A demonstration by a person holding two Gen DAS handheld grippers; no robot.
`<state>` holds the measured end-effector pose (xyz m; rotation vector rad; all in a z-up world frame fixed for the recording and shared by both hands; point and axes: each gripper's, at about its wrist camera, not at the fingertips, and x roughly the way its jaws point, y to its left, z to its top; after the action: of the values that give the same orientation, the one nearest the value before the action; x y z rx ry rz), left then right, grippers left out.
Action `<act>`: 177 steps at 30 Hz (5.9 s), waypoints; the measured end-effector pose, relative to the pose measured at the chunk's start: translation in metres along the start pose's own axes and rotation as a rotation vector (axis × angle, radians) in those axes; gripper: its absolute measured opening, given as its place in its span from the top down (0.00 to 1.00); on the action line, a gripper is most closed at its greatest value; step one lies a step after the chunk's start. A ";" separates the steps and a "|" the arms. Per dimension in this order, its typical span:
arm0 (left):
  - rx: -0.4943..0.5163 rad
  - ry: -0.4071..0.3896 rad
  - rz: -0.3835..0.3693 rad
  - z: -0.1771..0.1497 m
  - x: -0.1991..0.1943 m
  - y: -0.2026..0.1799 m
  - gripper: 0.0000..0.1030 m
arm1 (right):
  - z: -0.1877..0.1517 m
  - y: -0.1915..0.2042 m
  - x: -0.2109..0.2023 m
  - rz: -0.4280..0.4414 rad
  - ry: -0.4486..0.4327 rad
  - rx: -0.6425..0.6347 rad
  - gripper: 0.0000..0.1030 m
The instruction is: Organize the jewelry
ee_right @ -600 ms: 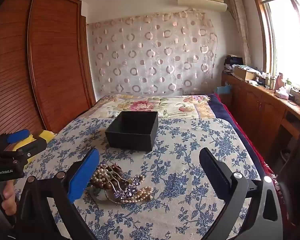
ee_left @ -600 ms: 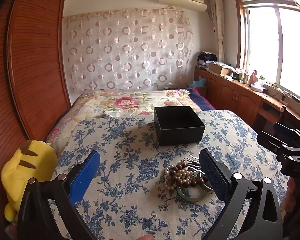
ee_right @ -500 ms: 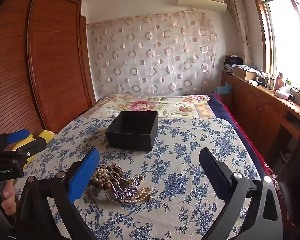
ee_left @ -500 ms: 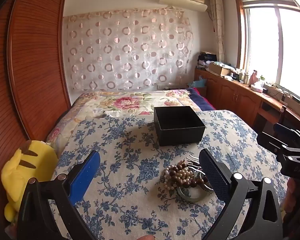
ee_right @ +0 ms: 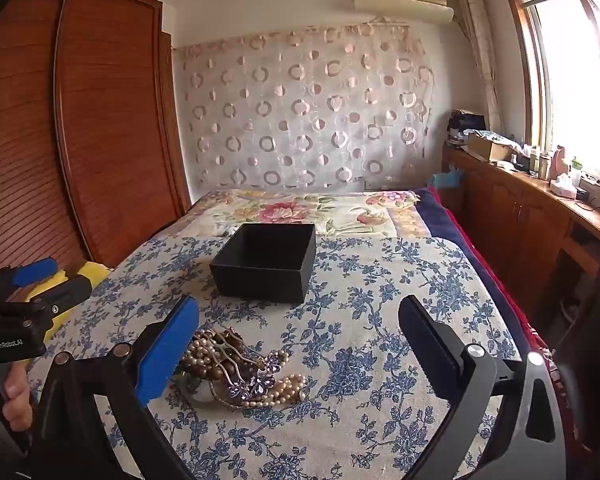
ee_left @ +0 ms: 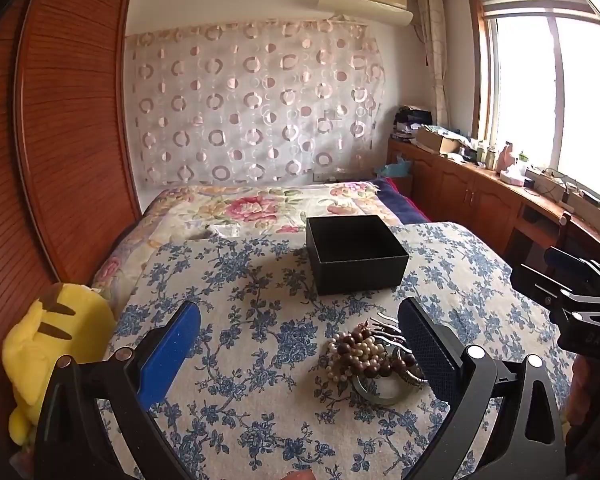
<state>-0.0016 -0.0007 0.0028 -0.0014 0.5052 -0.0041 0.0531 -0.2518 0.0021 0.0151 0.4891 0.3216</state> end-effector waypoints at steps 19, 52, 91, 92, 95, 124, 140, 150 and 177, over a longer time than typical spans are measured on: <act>0.000 -0.015 -0.007 0.006 -0.004 -0.002 0.07 | 0.006 0.004 -0.006 0.002 -0.007 -0.002 0.02; -0.001 -0.015 -0.014 0.004 -0.004 -0.004 0.07 | 0.005 0.004 -0.005 0.003 -0.010 0.000 0.02; 0.022 0.173 -0.053 -0.027 0.048 0.013 0.07 | -0.018 0.017 0.037 0.149 0.148 -0.056 0.03; 0.022 0.178 -0.055 -0.029 0.050 0.014 0.07 | -0.020 0.018 0.040 0.154 0.160 -0.060 0.05; 0.015 0.196 -0.069 -0.032 0.055 0.018 0.07 | -0.026 0.022 0.054 0.179 0.207 -0.071 0.11; 0.033 0.286 -0.097 -0.053 0.078 0.017 0.07 | -0.049 0.015 0.124 0.323 0.436 0.101 0.45; 0.025 0.282 -0.203 -0.045 0.098 0.005 0.10 | -0.030 -0.005 0.094 0.256 0.325 0.031 0.46; -0.032 0.362 -0.343 -0.044 0.127 -0.005 0.57 | -0.037 -0.019 0.094 0.222 0.331 0.043 0.46; -0.006 0.176 -0.336 0.030 0.092 -0.005 0.88 | -0.016 -0.015 0.092 0.203 0.302 -0.006 0.46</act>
<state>0.0935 -0.0057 -0.0160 -0.0924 0.6765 -0.3346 0.1266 -0.2391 -0.0561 0.0105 0.7883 0.5279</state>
